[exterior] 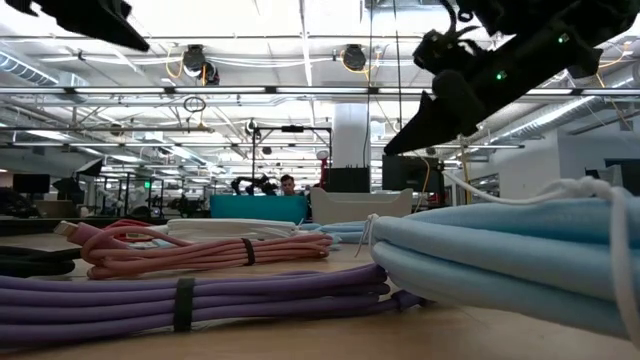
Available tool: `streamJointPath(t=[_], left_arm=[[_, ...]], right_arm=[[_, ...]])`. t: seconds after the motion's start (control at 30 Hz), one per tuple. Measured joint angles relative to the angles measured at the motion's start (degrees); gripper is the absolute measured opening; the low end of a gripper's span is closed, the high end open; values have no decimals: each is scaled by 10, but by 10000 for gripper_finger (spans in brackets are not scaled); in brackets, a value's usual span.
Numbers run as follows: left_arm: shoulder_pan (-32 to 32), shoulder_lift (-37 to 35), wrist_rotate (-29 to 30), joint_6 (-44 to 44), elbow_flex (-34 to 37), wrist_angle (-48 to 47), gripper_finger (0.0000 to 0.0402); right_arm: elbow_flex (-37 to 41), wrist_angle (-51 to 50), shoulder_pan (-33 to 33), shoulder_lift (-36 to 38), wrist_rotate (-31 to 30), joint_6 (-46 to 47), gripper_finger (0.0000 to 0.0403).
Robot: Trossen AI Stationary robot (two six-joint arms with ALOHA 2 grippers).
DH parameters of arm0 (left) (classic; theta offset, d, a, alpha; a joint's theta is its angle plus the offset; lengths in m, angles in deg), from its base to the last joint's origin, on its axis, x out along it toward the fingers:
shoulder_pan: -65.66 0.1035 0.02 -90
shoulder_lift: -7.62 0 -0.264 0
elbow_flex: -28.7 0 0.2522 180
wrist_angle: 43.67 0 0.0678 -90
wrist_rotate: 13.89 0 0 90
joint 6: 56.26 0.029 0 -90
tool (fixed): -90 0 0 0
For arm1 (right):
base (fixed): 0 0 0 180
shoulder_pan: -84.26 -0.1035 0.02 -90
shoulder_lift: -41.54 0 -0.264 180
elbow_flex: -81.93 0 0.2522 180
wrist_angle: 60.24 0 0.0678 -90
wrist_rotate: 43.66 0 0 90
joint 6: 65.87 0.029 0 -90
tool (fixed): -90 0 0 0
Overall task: Pick & Place USB Port
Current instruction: Put the top blue hdmi cable into the gray bin
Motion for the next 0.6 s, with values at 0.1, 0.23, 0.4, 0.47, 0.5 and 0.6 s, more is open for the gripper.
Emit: streamJointPath(t=[0.1,0.23,0.4,0.47,0.5,0.6], left_arm=[[98,52,-87,48,-36,-9,30],[240,122,-198,119,-79,-21,30],[392,201,-329,170,-89,6,30],[420,232,-379,173,-89,-1,30],[423,244,-391,175,-89,-6,30],[405,266,-373,168,-88,-16,30]], right_arm=[[0,-12,-6,15,0,-8,224],[0,-32,-13,28,-1,-17,223],[0,-71,-15,32,-2,-18,223],[0,-97,-14,33,-3,-12,224],[0,-112,-11,33,-3,-7,224],[0,-164,3,33,-15,24,224]])
